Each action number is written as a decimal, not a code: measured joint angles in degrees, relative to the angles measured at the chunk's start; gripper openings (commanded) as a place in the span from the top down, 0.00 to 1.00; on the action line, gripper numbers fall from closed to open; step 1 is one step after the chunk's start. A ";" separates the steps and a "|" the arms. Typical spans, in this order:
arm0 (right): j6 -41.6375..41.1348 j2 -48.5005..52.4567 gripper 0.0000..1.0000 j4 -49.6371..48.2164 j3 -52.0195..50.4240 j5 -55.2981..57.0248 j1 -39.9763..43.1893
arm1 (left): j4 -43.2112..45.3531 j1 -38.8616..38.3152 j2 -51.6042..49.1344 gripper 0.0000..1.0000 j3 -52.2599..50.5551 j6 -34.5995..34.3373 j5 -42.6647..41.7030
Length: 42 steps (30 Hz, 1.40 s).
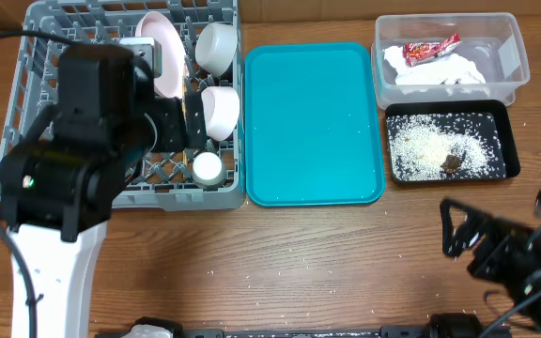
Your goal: Sort waste into correct bins and load items into the dishwasher
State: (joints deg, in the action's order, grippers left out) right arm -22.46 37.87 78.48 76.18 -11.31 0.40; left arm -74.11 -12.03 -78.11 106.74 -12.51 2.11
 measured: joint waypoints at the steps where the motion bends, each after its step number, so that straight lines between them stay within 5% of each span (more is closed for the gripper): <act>1: 0.50 -2.38 0.00 -5.33 -3.54 0.33 0.11 | -0.09 0.00 -0.79 0.00 -0.04 0.00 -0.02; 9: 11.26 -19.96 0.00 -56.41 -42.34 2.64 1.11 | 0.00 0.00 -8.24 0.00 -0.31 0.00 0.02; 15: 13.20 -29.09 0.00 -76.11 -61.68 3.23 1.09 | 0.11 0.00 -13.00 0.00 -0.31 0.00 0.02; 26: 13.53 -37.07 0.00 -82.42 -74.40 5.31 1.09 | 0.15 0.00 -22.34 0.00 -0.31 0.00 0.00; 42: 13.49 -37.18 0.00 -73.90 -75.12 7.19 1.09 | 0.17 0.00 -31.10 0.00 -0.31 0.02 0.00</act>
State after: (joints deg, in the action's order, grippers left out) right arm -8.97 0.69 4.58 1.06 -4.12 1.50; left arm -73.93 -12.03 -109.21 106.43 -12.49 2.11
